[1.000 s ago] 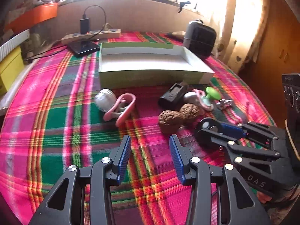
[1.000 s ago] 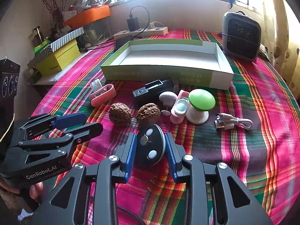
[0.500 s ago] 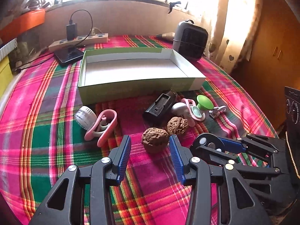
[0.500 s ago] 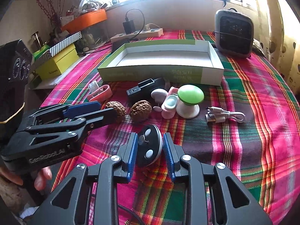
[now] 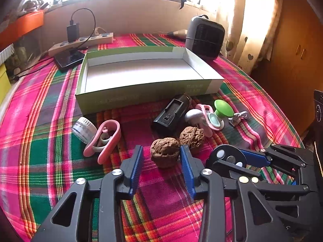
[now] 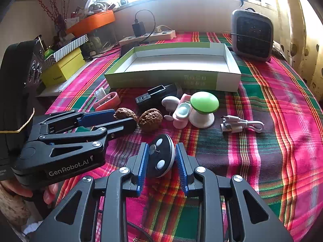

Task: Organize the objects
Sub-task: 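Grasp a walnut with the left gripper while right holds the black disc, then carry the walnut and black disc over the white box with both grippers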

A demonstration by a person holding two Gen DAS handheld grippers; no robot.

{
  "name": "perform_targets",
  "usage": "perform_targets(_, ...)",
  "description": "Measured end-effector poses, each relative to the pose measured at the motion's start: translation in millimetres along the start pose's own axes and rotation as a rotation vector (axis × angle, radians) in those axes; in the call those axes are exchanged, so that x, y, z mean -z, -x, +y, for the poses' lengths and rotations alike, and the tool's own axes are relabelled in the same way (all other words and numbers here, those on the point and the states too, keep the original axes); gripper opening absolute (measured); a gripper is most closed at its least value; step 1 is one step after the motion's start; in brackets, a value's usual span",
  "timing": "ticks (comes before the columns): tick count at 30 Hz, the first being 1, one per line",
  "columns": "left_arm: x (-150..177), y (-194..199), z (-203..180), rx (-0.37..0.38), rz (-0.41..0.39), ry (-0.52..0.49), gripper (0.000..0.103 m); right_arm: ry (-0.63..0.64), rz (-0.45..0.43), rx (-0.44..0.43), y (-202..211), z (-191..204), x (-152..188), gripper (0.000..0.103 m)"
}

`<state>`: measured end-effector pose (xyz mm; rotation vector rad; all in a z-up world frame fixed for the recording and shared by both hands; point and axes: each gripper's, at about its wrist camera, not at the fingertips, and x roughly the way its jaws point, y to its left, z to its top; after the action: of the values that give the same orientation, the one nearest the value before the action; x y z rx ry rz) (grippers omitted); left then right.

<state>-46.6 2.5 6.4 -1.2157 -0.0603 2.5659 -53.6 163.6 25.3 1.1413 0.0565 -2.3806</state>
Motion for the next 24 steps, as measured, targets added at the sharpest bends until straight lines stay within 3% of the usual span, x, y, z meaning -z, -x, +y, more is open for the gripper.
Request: perform_targets(24, -7, 15, 2, -0.001, -0.030, -0.004, 0.028, 0.008, -0.033, -0.015, 9, 2, -8, 0.028)
